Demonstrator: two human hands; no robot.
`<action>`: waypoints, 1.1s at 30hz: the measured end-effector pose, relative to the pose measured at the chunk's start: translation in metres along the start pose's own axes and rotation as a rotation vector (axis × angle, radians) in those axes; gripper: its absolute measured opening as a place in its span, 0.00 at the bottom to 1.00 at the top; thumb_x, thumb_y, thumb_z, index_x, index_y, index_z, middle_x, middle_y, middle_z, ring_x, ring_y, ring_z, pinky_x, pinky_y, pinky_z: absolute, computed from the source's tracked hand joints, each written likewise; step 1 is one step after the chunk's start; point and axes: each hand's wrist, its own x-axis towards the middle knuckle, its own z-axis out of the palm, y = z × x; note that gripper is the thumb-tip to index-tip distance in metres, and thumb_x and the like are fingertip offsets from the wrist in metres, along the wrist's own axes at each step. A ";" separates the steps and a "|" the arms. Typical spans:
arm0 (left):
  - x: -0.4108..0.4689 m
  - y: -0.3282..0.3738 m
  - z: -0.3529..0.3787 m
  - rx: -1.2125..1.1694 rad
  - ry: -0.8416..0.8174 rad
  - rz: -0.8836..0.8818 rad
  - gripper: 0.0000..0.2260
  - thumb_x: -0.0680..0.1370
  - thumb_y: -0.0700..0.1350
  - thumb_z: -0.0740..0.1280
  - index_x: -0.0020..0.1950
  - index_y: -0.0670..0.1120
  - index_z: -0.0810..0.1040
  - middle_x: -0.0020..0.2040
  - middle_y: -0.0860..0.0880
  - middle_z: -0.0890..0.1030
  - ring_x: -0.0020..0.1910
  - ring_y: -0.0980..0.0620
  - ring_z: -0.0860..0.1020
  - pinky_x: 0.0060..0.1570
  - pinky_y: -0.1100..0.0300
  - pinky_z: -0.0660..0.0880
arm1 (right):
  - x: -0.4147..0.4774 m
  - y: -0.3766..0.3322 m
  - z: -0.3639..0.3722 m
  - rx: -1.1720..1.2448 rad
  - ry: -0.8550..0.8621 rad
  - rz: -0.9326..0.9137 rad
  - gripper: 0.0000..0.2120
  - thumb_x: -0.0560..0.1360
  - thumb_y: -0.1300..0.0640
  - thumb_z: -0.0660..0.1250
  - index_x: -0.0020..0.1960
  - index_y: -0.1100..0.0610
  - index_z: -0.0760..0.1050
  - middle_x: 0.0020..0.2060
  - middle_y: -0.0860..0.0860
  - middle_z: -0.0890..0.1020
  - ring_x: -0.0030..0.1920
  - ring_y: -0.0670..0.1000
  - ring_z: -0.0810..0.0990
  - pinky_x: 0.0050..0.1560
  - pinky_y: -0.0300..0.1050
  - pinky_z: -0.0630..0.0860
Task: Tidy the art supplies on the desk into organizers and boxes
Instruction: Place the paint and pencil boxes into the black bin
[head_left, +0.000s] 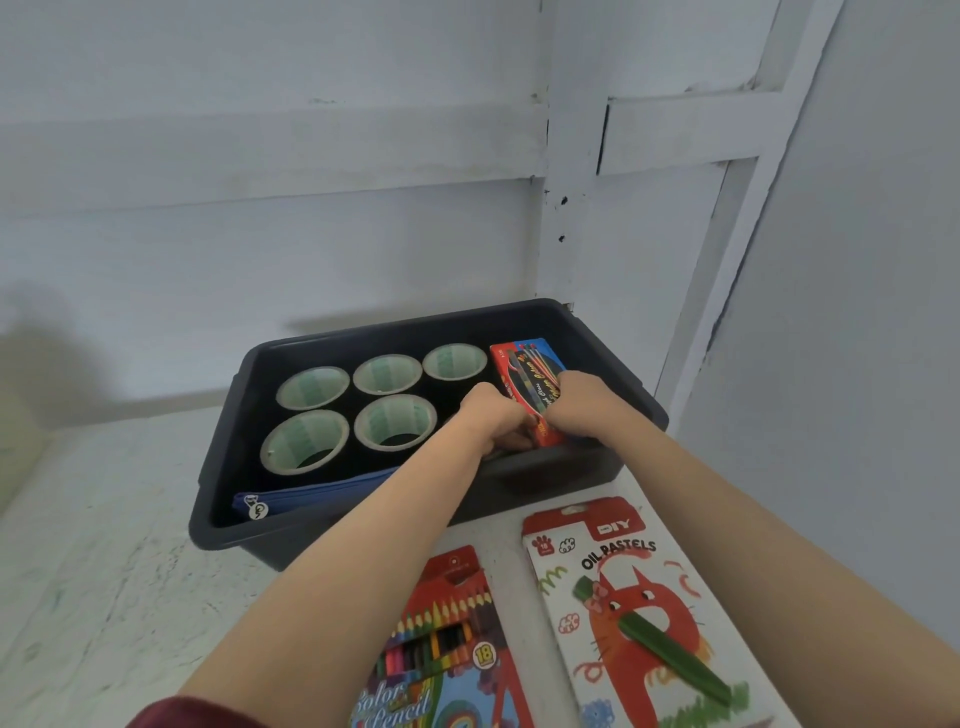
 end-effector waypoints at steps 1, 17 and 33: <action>0.000 0.000 0.000 0.002 0.000 0.004 0.10 0.75 0.41 0.70 0.54 0.41 0.76 0.39 0.46 0.81 0.31 0.55 0.81 0.24 0.64 0.75 | 0.000 0.000 0.000 -0.002 -0.002 0.000 0.22 0.75 0.53 0.68 0.65 0.58 0.66 0.52 0.53 0.75 0.44 0.48 0.76 0.31 0.34 0.68; -0.075 -0.005 -0.025 0.280 0.235 0.496 0.09 0.76 0.42 0.67 0.56 0.46 0.77 0.38 0.59 0.73 0.34 0.64 0.72 0.28 0.76 0.68 | -0.079 -0.019 0.001 0.122 0.534 -0.342 0.06 0.76 0.58 0.63 0.54 0.54 0.72 0.50 0.49 0.77 0.49 0.47 0.77 0.46 0.35 0.73; -0.187 -0.157 -0.083 0.635 -0.179 -0.271 0.15 0.78 0.54 0.62 0.38 0.44 0.74 0.27 0.51 0.80 0.22 0.57 0.77 0.23 0.66 0.73 | -0.162 -0.033 0.081 -0.187 -0.408 -0.032 0.17 0.78 0.45 0.59 0.36 0.55 0.69 0.23 0.47 0.76 0.17 0.44 0.75 0.18 0.33 0.68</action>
